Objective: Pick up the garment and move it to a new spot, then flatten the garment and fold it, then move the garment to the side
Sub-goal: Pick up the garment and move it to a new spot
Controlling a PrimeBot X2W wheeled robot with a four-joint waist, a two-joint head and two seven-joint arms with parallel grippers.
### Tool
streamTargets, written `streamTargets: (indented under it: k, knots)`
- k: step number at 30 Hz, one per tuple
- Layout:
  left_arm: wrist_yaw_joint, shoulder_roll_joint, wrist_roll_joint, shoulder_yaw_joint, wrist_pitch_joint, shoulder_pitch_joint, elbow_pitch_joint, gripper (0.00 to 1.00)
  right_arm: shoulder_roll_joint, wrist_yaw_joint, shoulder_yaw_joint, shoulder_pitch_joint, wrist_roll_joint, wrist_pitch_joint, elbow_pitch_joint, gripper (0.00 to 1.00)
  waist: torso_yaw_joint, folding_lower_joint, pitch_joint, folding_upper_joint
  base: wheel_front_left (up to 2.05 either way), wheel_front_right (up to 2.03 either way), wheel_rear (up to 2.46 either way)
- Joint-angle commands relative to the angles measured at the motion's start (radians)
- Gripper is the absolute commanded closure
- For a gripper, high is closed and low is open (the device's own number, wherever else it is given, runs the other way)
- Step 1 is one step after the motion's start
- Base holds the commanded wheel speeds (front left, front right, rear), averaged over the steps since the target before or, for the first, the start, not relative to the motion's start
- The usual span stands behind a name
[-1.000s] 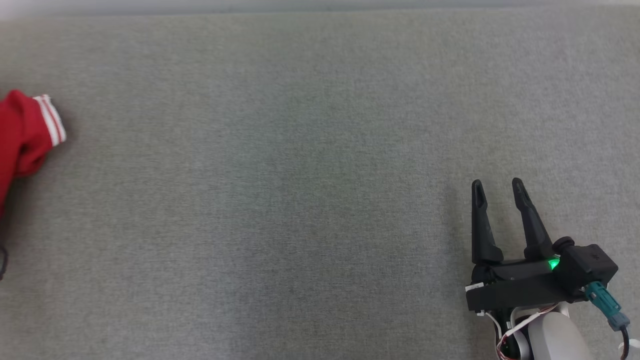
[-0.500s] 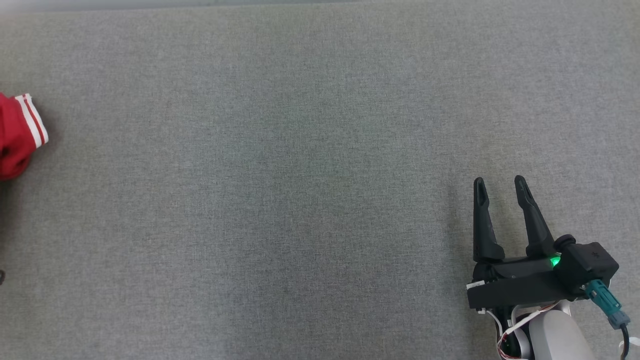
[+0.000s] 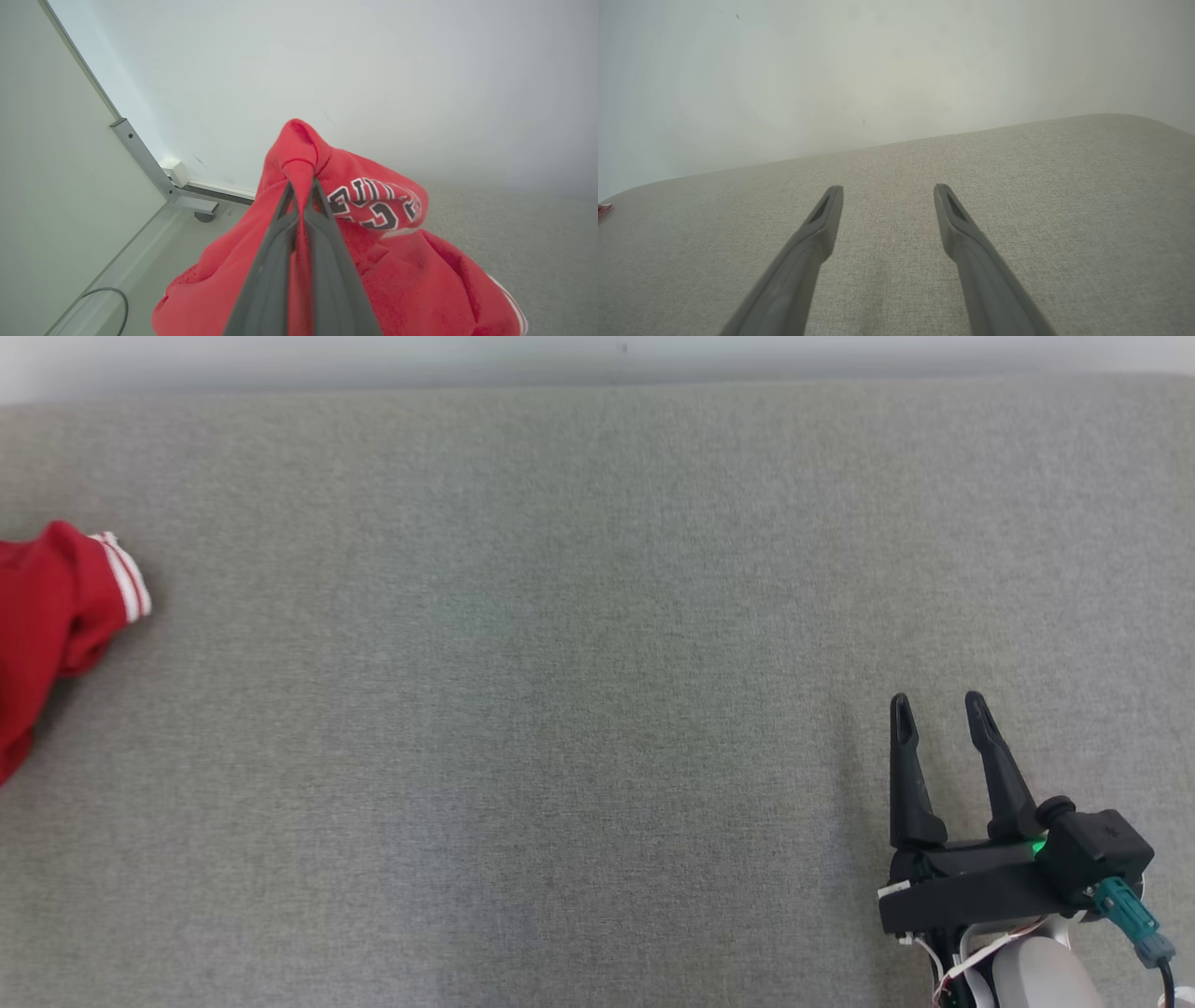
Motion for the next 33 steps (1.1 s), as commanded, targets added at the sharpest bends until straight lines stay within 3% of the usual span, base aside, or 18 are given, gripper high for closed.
streamTargets:
  k: [1, 10, 20, 27, 33]
  knots:
    - [-0.002, 0.008, 0.001, 0.0, -0.012, -0.017, -0.012, 1.0, 0.001, -0.002, 0.001, 0.01, 0.005, -0.003, 0.003, 0.0, 0.016, 0.0001, -0.025, -0.0001, 0.0, 0.0, 0.0]
    - [-0.022, 0.012, 0.008, -0.075, -0.068, -0.084, -0.225, 1.0, 0.001, -0.002, 0.014, 0.035, 0.025, -0.003, 0.015, 0.0, 0.011, 0.0001, -0.088, -0.0001, 0.0, 0.0, 0.0]
    - [-0.024, -0.009, -0.046, -0.186, -0.014, -0.119, -0.523, 1.0, 0.001, -0.002, 0.025, 0.027, 0.061, -0.003, 0.018, 0.0, -0.09, 0.0001, -0.1, -0.0001, 0.0, 0.0, 0.0]
    - [-0.02, -0.084, -0.075, -0.253, 0.047, -0.081, -0.671, 1.0, 0.001, -0.002, 0.032, 0.025, 0.082, -0.003, 0.019, 0.0, -0.179, 0.0001, -0.092, -0.0001, 0.0, 0.0, 0.0]
    - [-0.021, -0.158, -0.077, -0.335, 0.062, -0.033, -0.704, 1.0, 0.001, -0.002, 0.035, 0.021, 0.095, -0.003, 0.024, 0.0, -0.247, 0.0001, -0.087, -0.0001, 0.0, 0.0, 0.0]
